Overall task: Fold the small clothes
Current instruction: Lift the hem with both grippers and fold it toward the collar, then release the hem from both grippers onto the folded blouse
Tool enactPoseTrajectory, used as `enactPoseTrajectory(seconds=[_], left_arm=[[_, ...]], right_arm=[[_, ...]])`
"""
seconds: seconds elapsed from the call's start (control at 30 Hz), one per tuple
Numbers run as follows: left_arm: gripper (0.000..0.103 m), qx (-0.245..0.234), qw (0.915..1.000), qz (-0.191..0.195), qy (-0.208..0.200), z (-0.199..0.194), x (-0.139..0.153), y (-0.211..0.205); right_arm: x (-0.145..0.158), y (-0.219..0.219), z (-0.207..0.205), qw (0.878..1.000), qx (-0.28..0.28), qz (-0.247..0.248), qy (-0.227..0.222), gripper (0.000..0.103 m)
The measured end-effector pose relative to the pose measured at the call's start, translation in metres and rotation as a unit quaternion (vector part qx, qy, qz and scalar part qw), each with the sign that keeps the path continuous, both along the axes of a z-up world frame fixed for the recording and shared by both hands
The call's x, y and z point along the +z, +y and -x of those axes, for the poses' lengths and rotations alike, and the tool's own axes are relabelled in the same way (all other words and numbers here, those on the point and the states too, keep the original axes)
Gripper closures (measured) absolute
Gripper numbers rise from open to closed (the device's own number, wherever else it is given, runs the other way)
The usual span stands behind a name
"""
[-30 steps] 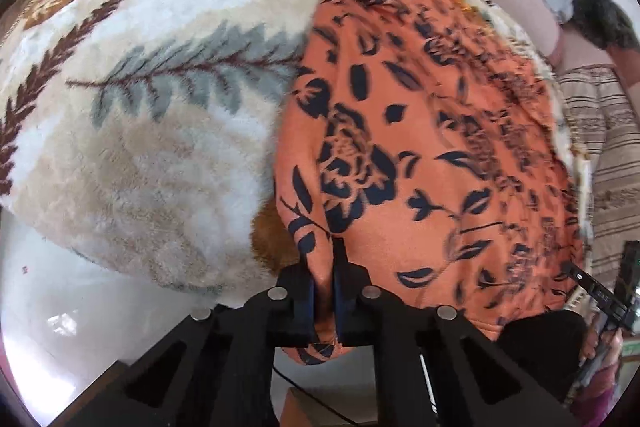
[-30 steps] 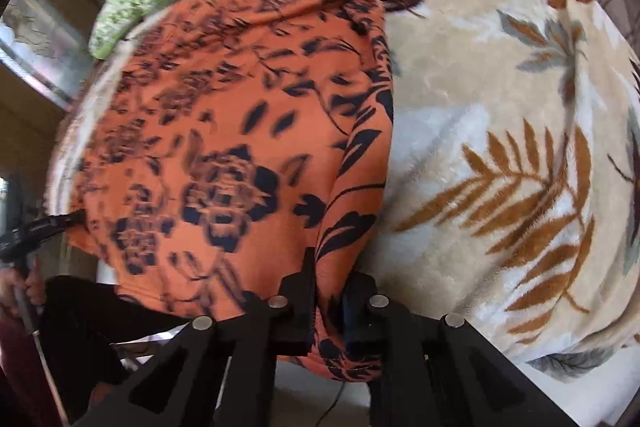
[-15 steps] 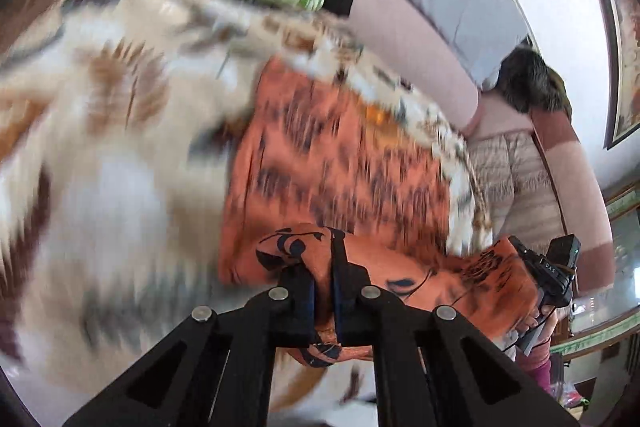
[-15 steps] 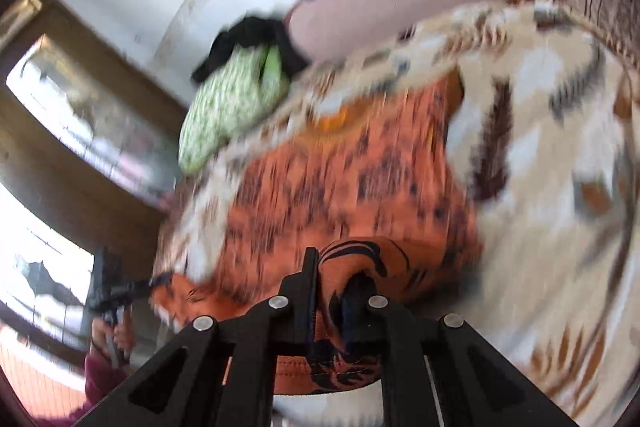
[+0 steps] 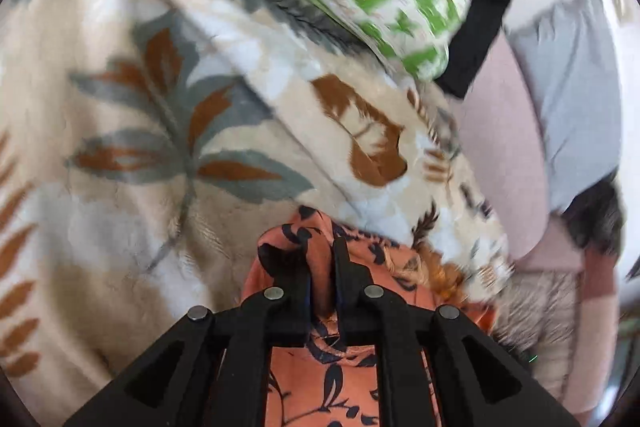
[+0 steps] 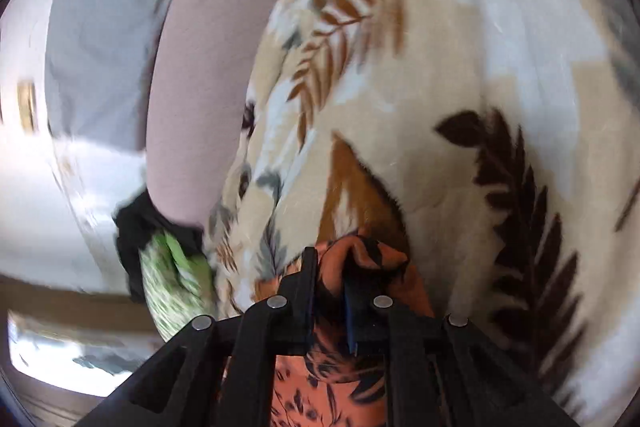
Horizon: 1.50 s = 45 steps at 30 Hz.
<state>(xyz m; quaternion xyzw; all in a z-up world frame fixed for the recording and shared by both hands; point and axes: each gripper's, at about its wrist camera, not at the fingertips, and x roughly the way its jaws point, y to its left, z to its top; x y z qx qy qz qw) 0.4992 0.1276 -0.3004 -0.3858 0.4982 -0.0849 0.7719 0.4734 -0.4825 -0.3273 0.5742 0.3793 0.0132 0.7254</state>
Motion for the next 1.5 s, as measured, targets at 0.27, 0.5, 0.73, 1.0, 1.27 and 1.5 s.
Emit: enactPoseTrajectory(seconds=[0.27, 0.5, 0.73, 1.0, 1.27, 1.5], left_arm=[[0.042, 0.104, 0.9909, 0.038, -0.076, 0.039, 0.023, 0.038], [0.039, 0.065, 0.9861, -0.046, -0.146, 0.097, 0.098, 0.015], [0.037, 0.029, 0.9909, -0.096, -0.090, 0.179, 0.062, -0.063], [0.038, 0.021, 0.9873, -0.157, -0.007, 0.179, 0.004, -0.078], [0.022, -0.019, 0.9793, -0.201, 0.004, 0.159, 0.000, -0.096], [0.022, -0.017, 0.9818, -0.189, 0.010, 0.160, 0.001, -0.094]], right_arm=[[0.002, -0.017, 0.006, 0.994, 0.006, -0.092, -0.059, 0.074], [0.050, -0.028, 0.037, 0.993, -0.036, -0.056, -0.099, 0.022], [0.107, 0.011, 0.052, 0.988, 0.082, 0.110, -0.075, 0.027], [0.068, 0.204, 0.031, 0.893, 0.332, 0.305, 0.008, 0.053], [0.046, 0.275, -0.068, 0.857, 0.297, 0.421, 0.015, 0.052], [0.082, 0.247, -0.090, 0.920, 0.182, 0.344, -0.041, 0.052]])
